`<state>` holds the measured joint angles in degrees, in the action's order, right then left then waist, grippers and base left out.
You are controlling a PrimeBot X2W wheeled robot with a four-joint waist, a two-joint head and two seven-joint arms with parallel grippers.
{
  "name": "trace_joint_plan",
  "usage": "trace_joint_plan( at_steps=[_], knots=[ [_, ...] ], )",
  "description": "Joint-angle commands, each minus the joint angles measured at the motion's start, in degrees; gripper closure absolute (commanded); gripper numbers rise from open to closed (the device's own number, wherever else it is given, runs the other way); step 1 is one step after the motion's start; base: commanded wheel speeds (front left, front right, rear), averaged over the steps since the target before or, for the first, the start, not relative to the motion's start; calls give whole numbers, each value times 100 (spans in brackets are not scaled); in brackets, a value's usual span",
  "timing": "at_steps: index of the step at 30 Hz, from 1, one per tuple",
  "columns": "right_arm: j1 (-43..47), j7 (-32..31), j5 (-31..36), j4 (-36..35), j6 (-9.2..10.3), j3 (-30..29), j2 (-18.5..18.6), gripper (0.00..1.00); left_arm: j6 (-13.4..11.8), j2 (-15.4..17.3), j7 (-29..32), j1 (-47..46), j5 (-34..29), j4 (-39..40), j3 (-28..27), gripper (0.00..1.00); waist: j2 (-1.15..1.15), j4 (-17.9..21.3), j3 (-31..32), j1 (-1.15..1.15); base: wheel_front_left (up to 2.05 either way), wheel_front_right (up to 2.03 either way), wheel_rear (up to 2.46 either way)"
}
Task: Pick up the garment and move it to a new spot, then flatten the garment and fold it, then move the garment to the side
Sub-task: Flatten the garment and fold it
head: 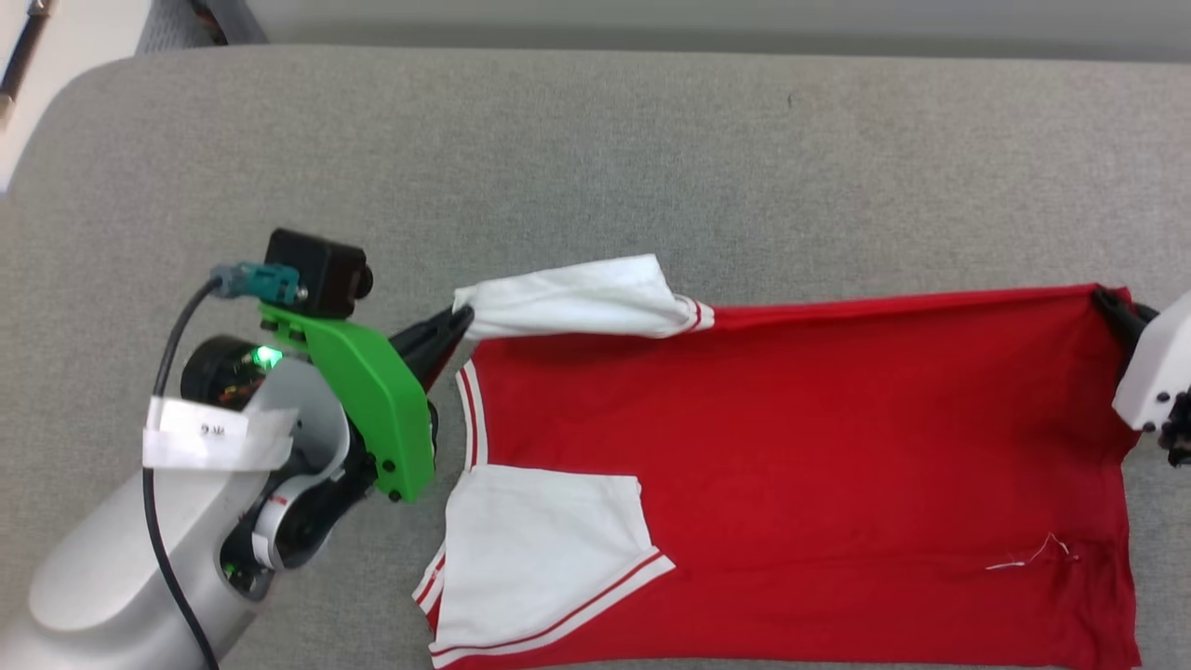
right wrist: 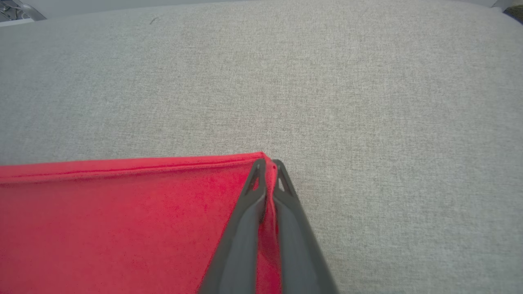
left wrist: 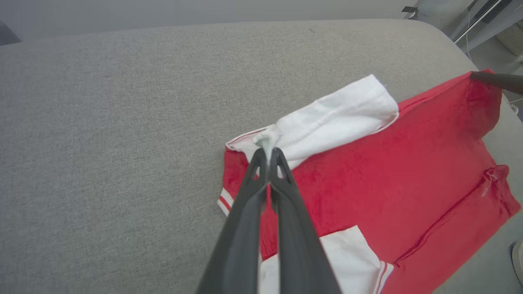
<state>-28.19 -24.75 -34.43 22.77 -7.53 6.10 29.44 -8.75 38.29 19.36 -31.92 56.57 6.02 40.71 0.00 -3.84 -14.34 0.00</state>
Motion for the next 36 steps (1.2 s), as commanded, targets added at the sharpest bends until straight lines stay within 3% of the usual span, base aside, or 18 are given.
trace_joint_plan(
  at_steps=[1,15,27,36],
  knots=[
    [179,111,-96,-101,4,17,26,100,-51,71,-49,191,71,37,-2,100,0,-31,236,0,0,0,0],
    [1681,535,-816,-604,4,-30,191,100,-286,235,-136,1393,319,342,298,100,0,-103,640,0,0,0,0],
    [2542,12,-850,-942,4,155,454,100,-313,286,45,1907,130,37,846,100,0,-37,809,0,0,0,0],
    [2754,-183,-554,-1043,4,312,583,100,-292,62,80,1909,-27,-312,1104,100,0,-45,763,0,0,0,0]
  ],
)
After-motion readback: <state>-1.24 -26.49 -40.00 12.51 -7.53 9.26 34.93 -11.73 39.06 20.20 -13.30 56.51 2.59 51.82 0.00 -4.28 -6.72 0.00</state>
